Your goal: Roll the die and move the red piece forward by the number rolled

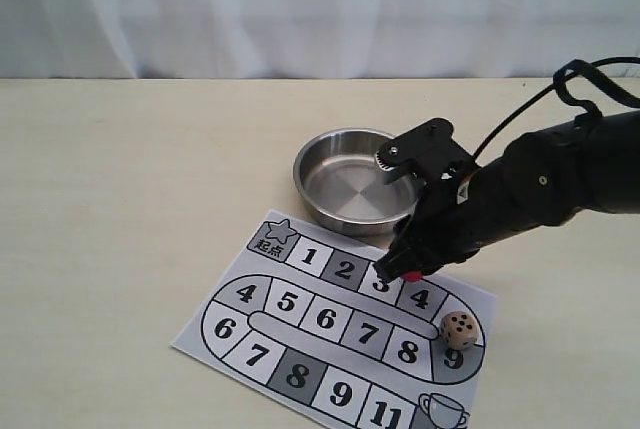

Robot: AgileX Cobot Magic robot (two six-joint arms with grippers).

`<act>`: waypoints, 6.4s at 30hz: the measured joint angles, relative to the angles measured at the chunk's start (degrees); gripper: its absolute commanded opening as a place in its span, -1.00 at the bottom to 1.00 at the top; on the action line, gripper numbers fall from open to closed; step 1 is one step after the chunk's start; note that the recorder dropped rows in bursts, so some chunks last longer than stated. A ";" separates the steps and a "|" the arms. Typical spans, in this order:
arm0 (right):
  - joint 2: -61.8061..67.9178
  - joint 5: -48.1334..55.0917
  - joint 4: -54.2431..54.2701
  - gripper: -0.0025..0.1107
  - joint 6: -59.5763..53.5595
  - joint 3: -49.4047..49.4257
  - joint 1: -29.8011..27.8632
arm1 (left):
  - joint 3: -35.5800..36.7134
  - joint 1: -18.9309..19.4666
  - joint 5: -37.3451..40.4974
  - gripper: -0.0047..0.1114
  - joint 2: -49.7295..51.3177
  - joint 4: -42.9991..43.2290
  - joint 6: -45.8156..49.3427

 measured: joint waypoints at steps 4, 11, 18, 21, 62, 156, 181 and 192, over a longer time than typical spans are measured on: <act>0.00 -3.17 0.00 -0.88 0.21 2.92 -1.29 | 0.00 0.00 0.00 -0.92 0.00 0.00 0.00; 1.88 -6.36 0.49 -0.88 0.21 5.48 -1.66 | 0.00 0.00 0.00 -0.92 0.00 0.00 0.00; 0.26 -7.11 0.62 -0.88 0.47 5.48 -1.66 | 0.00 0.00 0.00 -0.92 0.00 0.00 0.00; -3.98 -5.01 0.68 -0.88 1.53 5.48 -1.76 | 0.00 0.00 0.00 -0.92 0.00 0.00 0.00; -5.36 -6.58 4.77 -0.84 7.55 14.10 -7.97 | 0.00 0.00 0.00 -0.92 0.00 0.00 0.00; -57.60 30.79 -4.03 -0.88 9.00 -2.38 -19.66 | 0.00 0.00 0.00 -0.92 0.00 0.00 0.00; -97.60 44.12 -4.24 -0.88 6.54 -2.64 -19.66 | 0.00 0.00 0.00 -0.92 0.00 0.00 0.00; -97.60 28.67 -4.22 -0.88 5.95 7.89 -19.66 | 0.00 0.00 0.00 -0.92 0.00 0.00 0.00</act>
